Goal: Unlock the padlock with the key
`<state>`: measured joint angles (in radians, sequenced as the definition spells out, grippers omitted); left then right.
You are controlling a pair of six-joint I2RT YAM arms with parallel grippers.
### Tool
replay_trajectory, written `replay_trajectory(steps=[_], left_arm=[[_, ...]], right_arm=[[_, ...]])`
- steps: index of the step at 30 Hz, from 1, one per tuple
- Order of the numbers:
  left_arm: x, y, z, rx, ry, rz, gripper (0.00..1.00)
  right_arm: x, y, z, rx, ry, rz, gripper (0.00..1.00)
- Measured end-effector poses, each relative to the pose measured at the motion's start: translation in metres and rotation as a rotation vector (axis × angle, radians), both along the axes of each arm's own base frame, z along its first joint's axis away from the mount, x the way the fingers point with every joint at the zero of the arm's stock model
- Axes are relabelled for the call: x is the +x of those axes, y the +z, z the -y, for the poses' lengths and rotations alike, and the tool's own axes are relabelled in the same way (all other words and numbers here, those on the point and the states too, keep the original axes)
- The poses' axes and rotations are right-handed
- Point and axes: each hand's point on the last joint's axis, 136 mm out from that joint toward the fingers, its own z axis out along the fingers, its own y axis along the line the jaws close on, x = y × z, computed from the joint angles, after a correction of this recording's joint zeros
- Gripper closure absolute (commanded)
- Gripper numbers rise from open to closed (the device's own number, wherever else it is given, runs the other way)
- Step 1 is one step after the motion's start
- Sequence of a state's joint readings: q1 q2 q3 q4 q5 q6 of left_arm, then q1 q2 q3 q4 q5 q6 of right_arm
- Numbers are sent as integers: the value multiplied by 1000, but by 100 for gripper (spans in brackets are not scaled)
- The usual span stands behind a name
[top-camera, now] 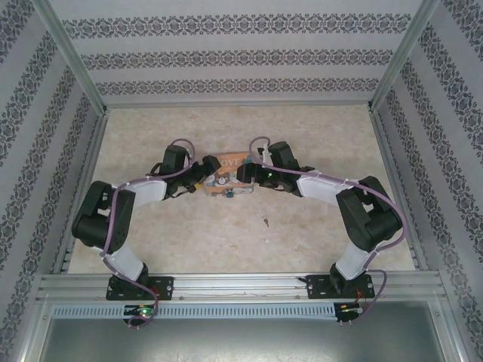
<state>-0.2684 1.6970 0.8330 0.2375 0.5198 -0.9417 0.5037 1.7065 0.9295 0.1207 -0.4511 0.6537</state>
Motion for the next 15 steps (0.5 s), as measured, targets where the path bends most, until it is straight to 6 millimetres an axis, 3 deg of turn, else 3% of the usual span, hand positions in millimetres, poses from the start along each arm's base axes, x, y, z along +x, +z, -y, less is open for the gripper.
replay_trajectory(steps=[8, 15], left_arm=[[41, 3, 11, 40, -45, 48, 1], [52, 9, 16, 74, -86, 70, 1]], right_arm=[[-22, -2, 2, 16, 23, -33, 18], [-27, 2, 0, 22, 33, -30, 14]])
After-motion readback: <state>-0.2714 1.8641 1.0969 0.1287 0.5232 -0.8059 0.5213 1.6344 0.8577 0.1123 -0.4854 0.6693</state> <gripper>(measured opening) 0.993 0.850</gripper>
